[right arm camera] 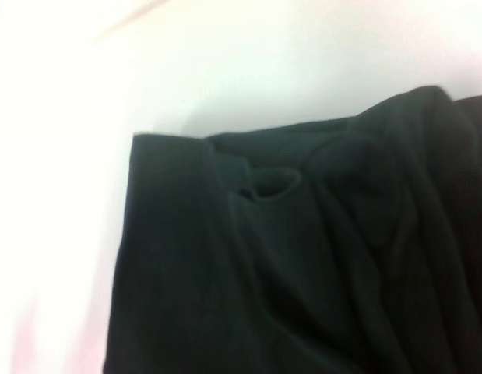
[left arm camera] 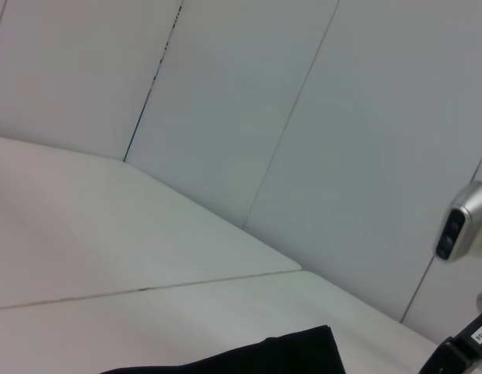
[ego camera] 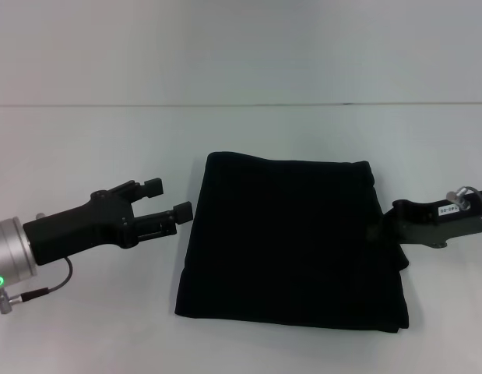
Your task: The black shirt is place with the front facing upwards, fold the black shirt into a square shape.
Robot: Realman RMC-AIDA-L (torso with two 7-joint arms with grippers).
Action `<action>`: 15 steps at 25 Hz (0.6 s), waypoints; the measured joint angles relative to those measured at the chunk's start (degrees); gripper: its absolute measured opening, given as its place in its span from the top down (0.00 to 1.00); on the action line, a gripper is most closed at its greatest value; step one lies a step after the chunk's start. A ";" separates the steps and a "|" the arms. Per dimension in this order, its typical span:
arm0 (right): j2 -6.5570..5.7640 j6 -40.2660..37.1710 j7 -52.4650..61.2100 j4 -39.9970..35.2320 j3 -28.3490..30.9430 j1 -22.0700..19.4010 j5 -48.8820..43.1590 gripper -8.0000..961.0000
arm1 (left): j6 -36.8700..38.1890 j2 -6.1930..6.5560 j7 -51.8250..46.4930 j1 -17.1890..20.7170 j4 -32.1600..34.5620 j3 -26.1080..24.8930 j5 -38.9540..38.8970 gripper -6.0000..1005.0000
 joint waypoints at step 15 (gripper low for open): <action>-0.07 4.49 -11.53 9.48 9.43 -7.43 8.78 0.97 | 0.15 -0.06 -0.56 -1.12 -2.71 0.00 -0.09 0.06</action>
